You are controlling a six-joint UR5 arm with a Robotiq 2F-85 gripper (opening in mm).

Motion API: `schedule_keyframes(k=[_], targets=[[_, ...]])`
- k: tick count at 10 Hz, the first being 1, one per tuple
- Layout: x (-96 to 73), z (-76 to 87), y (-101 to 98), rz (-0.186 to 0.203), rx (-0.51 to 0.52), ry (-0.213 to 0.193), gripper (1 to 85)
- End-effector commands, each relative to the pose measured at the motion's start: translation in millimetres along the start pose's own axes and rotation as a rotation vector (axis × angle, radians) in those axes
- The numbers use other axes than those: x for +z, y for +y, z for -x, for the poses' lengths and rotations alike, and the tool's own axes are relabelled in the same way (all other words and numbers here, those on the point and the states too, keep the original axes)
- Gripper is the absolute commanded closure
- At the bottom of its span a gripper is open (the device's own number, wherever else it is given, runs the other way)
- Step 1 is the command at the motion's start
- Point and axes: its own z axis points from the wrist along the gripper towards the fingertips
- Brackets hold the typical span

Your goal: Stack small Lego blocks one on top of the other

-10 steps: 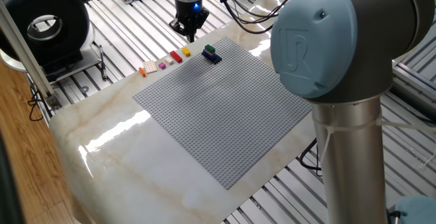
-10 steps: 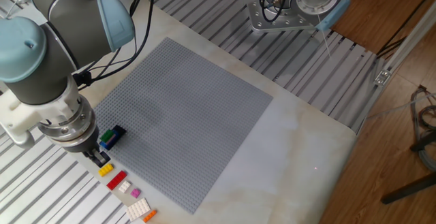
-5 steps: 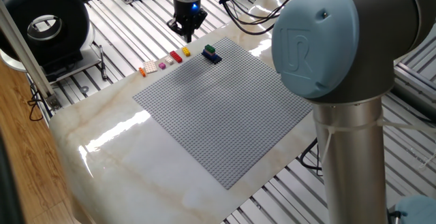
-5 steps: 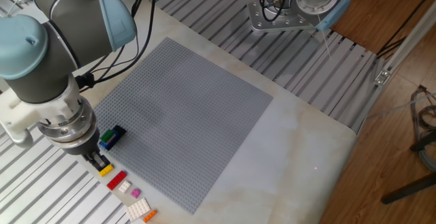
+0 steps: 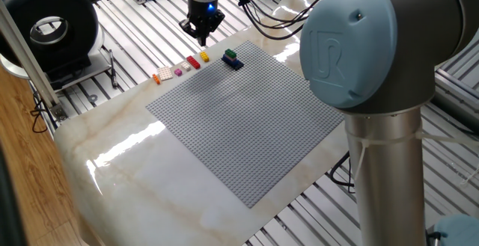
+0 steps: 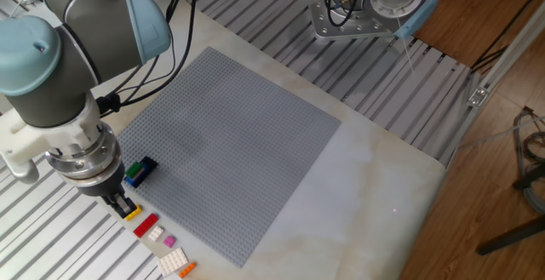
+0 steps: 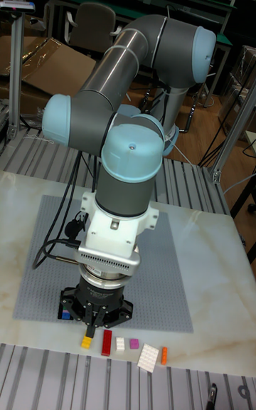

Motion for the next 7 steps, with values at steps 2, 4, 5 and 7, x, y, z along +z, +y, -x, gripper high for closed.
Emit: schedule_keyframes(k=[2,4,5,7], targets=[[-3.8,0.2,4.6,0.013,0.006,0.004,79.3],[-4.1,0.8,6.6,0.018,-0.006,0.001,76.0],[-5.0,2.1,6.7,0.019,-0.014,0.000,74.0],[-8.3,3.9,3.6,0.015,-0.034,0.007,71.0]])
